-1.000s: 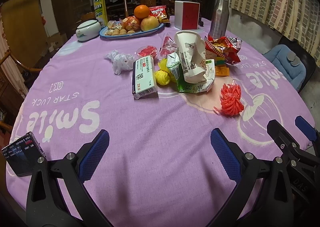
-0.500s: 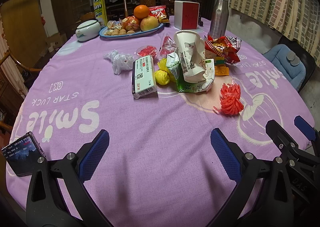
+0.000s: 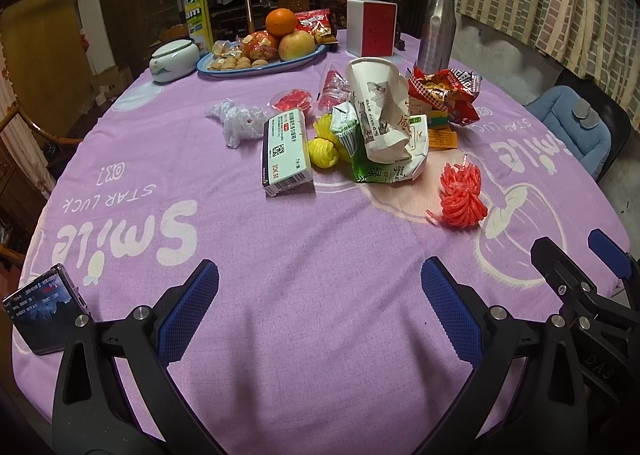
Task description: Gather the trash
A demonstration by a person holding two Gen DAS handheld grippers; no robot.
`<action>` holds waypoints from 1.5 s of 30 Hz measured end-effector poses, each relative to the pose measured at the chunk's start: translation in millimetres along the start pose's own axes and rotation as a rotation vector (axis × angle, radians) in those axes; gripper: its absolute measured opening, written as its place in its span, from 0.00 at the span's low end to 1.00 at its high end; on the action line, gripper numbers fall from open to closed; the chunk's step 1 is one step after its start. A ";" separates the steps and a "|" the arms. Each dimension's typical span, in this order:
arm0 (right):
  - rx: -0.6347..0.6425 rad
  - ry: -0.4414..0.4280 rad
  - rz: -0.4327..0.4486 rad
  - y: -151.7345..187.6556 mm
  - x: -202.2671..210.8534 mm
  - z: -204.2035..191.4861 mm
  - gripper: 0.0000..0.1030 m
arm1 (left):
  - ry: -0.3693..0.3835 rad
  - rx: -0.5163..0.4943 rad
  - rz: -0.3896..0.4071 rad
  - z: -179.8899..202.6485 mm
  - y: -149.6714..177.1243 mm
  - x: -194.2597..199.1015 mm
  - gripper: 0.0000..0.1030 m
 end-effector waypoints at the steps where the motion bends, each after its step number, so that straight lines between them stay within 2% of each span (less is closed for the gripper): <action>1: 0.001 0.001 -0.003 0.7 -1.0 0.2 0.95 | 0.000 -0.003 0.003 -0.2 0.0 -0.1 0.94; 4: 0.006 0.023 -0.012 0.4 -5.4 2.4 0.95 | -0.001 -0.062 0.029 2.6 -7.2 0.1 0.94; 7: 0.024 0.022 -0.035 -7.1 -15.1 2.9 0.95 | 0.003 -0.098 0.047 -0.1 -28.8 1.5 0.94; 12: 0.093 -0.001 -0.069 -31.0 -35.5 -9.1 0.95 | 0.075 -0.017 0.012 -18.2 -77.7 1.1 0.94; 16: 0.132 -0.043 -0.156 -44.0 -65.4 -29.4 0.95 | 0.050 0.069 0.021 -26.6 -119.1 -8.6 0.94; 21: 0.169 -0.012 -0.233 -44.2 -97.6 -46.5 0.92 | 0.035 0.096 -0.011 -24.7 -131.6 -44.0 0.94; 24: 0.154 -0.039 -0.271 -43.1 -110.5 -49.1 0.85 | 0.008 0.064 -0.011 -25.8 -126.5 -65.9 0.94; 25: 0.151 -0.050 -0.289 -42.7 -114.1 -49.9 0.79 | -0.003 0.071 -0.017 -29.1 -125.0 -73.2 0.94; 26: 0.149 -0.065 -0.305 -41.8 -117.6 -51.3 0.75 | -0.011 0.079 -0.047 -32.8 -123.9 -79.9 0.94; 27: 0.149 -0.080 -0.320 -40.9 -121.3 -52.8 0.70 | 0.002 0.091 -0.079 -36.2 -123.3 -84.3 0.94; 29: 0.143 -0.091 -0.333 -41.6 -126.4 -53.6 0.67 | 0.061 0.133 -0.098 -45.6 -125.4 -87.4 0.94; 32: 0.109 -0.111 -0.308 -46.3 -128.0 -48.8 0.47 | 0.015 0.176 -0.113 -58.1 -125.4 -95.5 0.94; 33: 0.096 -0.102 -0.301 -47.3 -128.8 -45.3 0.29 | 0.008 0.182 -0.129 -60.0 -124.2 -99.0 0.94; 34: 0.088 -0.095 -0.298 -47.4 -127.8 -41.6 0.28 | 0.006 0.184 -0.151 -60.8 -122.6 -103.4 0.94; 37: 0.033 -0.163 -0.254 -46.2 -113.5 -31.2 0.27 | -0.004 0.181 -0.190 -61.5 -118.0 -111.0 0.94; 40: 0.041 -0.161 -0.202 -39.7 -88.2 -20.8 0.27 | 0.000 0.169 -0.222 -58.8 -112.6 -114.4 0.94; 45: 0.024 -0.166 -0.169 -26.0 -53.4 0.5 0.27 | -0.042 0.115 -0.245 -55.1 -103.3 -116.6 0.94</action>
Point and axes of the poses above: each gripper's, at about its wrist camera, not at the fingertips, and x roughly against the way its jaws point, z to its right, y to its underside, the point moved 3 cm from there along -x, roughly the way its jaws point, and after that the axes turned 6 degrees about x, right-handed, at the moved point
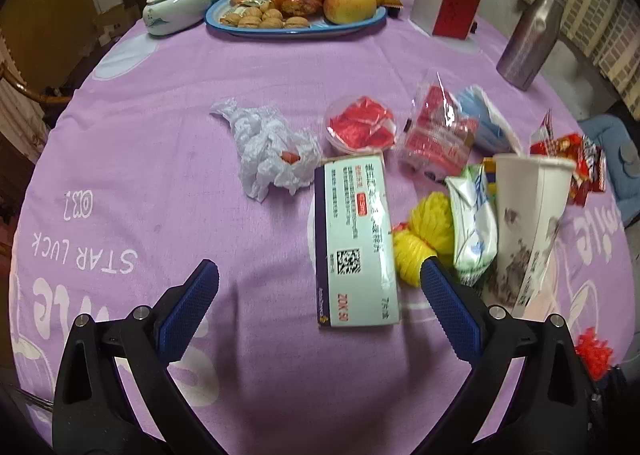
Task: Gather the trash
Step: 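Grasp the red plastic mesh with the right tool while the left tool grasps the white medicine box, then carry both items to the red wastebasket and open both tools to drop them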
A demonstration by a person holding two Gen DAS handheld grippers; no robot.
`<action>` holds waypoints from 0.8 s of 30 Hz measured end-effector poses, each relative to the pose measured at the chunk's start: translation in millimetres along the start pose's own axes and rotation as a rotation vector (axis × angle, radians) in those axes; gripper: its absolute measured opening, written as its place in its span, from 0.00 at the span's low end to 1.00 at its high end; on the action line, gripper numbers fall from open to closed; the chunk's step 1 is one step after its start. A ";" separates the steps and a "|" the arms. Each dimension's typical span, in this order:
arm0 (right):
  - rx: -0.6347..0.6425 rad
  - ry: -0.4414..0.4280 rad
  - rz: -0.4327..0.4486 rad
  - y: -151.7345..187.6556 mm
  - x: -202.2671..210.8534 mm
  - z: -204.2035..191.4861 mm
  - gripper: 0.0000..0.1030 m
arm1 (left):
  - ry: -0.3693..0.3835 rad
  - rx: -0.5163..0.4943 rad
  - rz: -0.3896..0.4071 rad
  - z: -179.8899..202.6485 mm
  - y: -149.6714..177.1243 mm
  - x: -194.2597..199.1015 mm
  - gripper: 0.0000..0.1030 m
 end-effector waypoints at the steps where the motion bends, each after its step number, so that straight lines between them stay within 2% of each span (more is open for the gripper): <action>1: -0.004 -0.002 0.002 2.7 4.1 3.8 0.27 | -0.010 -0.012 0.001 -0.4 2.7 -0.6 0.94; 4: -0.012 -0.001 0.021 5.5 15.0 8.6 0.28 | -0.048 -0.040 -0.001 -4.3 9.6 -4.0 0.94; 12: -0.017 -0.056 0.051 8.9 21.2 -1.6 0.28 | -0.055 -0.053 -0.019 -6.6 12.1 -8.3 0.92; 15: -0.012 -0.065 0.056 9.9 24.2 -4.4 0.29 | -0.049 -0.065 -0.051 1.1 5.9 -18.2 0.80; 16: -0.013 -0.066 0.060 10.0 26.9 -3.9 0.29 | -0.053 -0.075 -0.072 4.2 4.7 -24.0 0.71; 18: -0.018 -0.065 0.071 10.7 31.8 -2.0 0.29 | -0.055 -0.090 -0.106 8.5 5.1 -32.8 0.59; 20: -0.026 -0.059 0.080 12.1 36.4 3.0 0.29 | -0.042 -0.088 -0.090 9.8 4.6 -32.1 0.48; 21: -0.032 -0.054 0.083 12.6 38.6 6.2 0.29 | -0.035 -0.093 -0.089 10.4 5.5 -30.7 0.45; 24: -0.045 -0.045 0.093 16.5 43.0 12.2 0.29 | -0.033 -0.084 -0.044 6.0 11.5 -14.0 0.45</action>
Point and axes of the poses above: each gripper's, at about its wrist camera, not at the fingertips, and x roughly against the way its jaws point, z to its right, y to its underside, the point moved 3 cm from there along -x, roughly the way its jaws point, and after that the axes turned 6 degrees about x, right-handed, at the moved point
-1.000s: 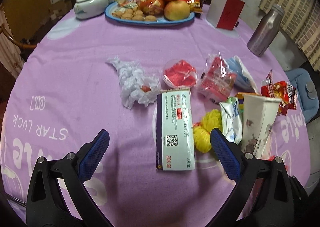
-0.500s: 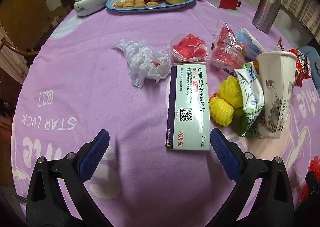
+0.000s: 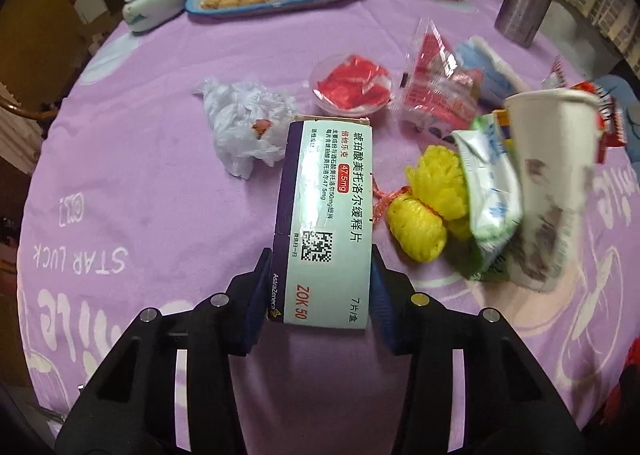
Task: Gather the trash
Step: 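Carry both items to the red wastebasket and open both tools to drop them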
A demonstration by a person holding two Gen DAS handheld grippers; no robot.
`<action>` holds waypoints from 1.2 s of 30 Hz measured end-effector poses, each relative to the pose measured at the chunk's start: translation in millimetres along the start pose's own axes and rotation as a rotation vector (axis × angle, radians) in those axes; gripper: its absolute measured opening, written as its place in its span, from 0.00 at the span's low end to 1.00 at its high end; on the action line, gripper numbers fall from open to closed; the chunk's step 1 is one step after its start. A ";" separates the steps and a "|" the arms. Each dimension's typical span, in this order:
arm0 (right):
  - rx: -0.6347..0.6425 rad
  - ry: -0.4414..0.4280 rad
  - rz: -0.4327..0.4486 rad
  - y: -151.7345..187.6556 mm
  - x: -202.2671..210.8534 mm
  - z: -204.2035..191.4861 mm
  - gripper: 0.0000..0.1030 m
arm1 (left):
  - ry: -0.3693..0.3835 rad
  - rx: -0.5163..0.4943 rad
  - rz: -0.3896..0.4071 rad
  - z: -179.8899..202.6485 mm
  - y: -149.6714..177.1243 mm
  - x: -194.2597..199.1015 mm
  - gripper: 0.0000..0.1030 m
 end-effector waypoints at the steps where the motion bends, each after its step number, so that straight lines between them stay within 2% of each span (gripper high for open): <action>1: -0.005 0.002 0.005 1.0 2.3 2.4 0.29 | 0.009 -0.002 0.034 -2.8 5.1 12.7 0.45; 6: -0.005 0.022 0.014 9.2 8.9 9.9 0.29 | 0.066 -0.009 0.182 -11.4 34.8 77.9 0.44; 9: -0.007 0.029 0.011 16.1 10.6 14.4 0.29 | 0.125 -0.054 0.215 -0.4 50.8 101.5 0.44; 12: -0.026 0.036 0.030 27.7 21.2 27.6 0.29 | 0.196 -0.154 0.234 34.7 66.5 119.5 0.44; 16: -0.067 0.077 0.071 43.4 47.8 58.0 0.29 | 0.332 -0.330 0.244 103.8 94.6 137.6 0.44; 19: -0.130 0.127 0.088 58.4 72.4 91.8 0.29 | 0.419 -0.465 0.217 165.0 119.9 140.5 0.44; 23: -0.200 0.244 0.100 89.6 110.3 146.2 0.29 | 0.524 -0.650 0.170 247.1 164.3 141.9 0.44; 28: -0.383 0.402 0.053 155.8 143.7 236.2 0.29 | 0.613 -0.878 0.112 333.6 229.2 141.7 0.44; 32: -0.580 0.454 -0.024 223.9 139.6 302.2 0.29 | 0.672 -1.033 0.052 390.1 287.5 127.3 0.44; 36: -0.741 0.423 -0.110 287.4 109.5 349.2 0.29 | 0.686 -1.121 -0.099 451.0 337.9 78.9 0.45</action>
Point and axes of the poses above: each gripper's, at about its wrist camera, not at the fingertips, and x roughly against the way its jaws point, z to its right, y to its underside, the point moved 3 cm from there along -x, roughly the way its jaws point, and after that the axes turned 6 degrees about x, right-handed, at the moved point
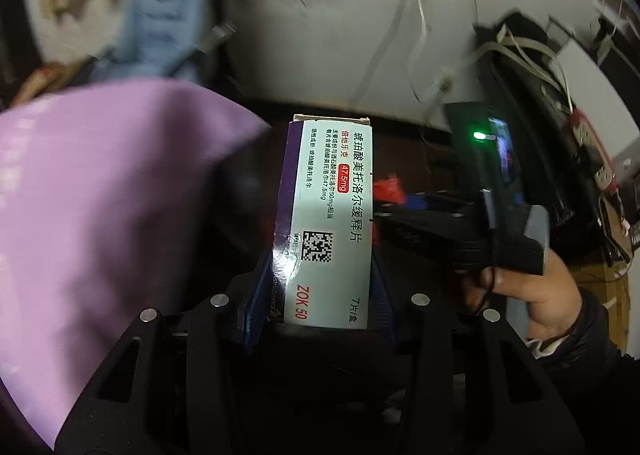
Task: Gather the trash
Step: 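Carry both items to the red wastebasket and open both tools to drop them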
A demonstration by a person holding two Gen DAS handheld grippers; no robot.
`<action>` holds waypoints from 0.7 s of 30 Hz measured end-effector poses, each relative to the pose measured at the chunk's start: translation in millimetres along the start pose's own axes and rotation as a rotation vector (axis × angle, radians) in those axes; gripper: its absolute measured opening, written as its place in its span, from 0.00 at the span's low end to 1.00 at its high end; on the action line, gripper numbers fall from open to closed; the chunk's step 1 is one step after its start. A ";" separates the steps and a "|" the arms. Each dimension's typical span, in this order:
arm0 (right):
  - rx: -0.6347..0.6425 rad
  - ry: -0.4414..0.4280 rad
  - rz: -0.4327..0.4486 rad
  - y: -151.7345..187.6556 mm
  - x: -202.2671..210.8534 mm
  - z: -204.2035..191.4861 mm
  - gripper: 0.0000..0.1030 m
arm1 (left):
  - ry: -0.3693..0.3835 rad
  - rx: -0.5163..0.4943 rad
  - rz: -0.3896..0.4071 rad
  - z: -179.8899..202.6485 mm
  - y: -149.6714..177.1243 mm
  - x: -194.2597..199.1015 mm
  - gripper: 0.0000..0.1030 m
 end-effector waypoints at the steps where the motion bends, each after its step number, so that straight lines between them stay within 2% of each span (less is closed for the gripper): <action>1: -0.044 -0.037 -0.032 4.3 -16.8 12.1 0.29 | 0.005 0.001 -0.031 2.9 -1.6 -18.5 0.45; 4: -0.159 -0.085 -0.105 14.7 -58.8 40.5 0.29 | 0.007 -0.002 -0.121 2.1 -1.5 -86.3 0.44; 6: -0.217 -0.078 -0.133 17.6 -78.8 55.4 0.29 | -0.017 0.008 -0.181 -2.5 2.4 -126.4 0.44; 10: -0.295 -0.069 -0.176 26.2 -114.5 79.2 0.29 | -0.054 0.043 -0.285 -11.6 7.3 -184.4 0.44; 12: -0.327 -0.069 -0.188 26.9 -126.9 83.1 0.31 | -0.060 0.047 -0.310 -13.9 8.5 -201.7 0.45; 14: -0.361 -0.072 -0.183 22.9 -133.1 89.6 0.43 | -0.054 0.060 -0.333 -16.6 5.4 -212.1 0.47; 15: -0.382 -0.072 -0.185 21.7 -135.2 94.6 0.60 | -0.050 0.072 -0.346 -18.3 4.6 -216.0 0.47; 16: -0.418 -0.072 -0.190 19.0 -137.0 99.3 0.71 | -0.049 0.084 -0.359 -17.5 0.9 -220.6 0.49; 17: -0.442 -0.077 -0.188 20.3 -134.9 101.4 0.72 | -0.057 0.089 -0.364 -17.0 -5.0 -224.2 0.53; 19: -0.459 -0.098 -0.177 19.8 -129.6 105.6 0.72 | -0.065 0.098 -0.352 -17.7 -9.9 -221.1 0.69; 21: -0.438 -0.077 -0.171 17.2 -121.7 104.7 0.72 | -0.054 0.094 -0.332 -18.6 -13.6 -212.7 0.71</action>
Point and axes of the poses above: each gripper's, at about its wrist camera, not at the fingertips, and x roughly against the way its jaws point, z to its right, y to its underside, the point moved 3 cm from there along -x, roughly the way its jaws point, and after that the axes turned 6 degrees about x, right-handed, at the moved point
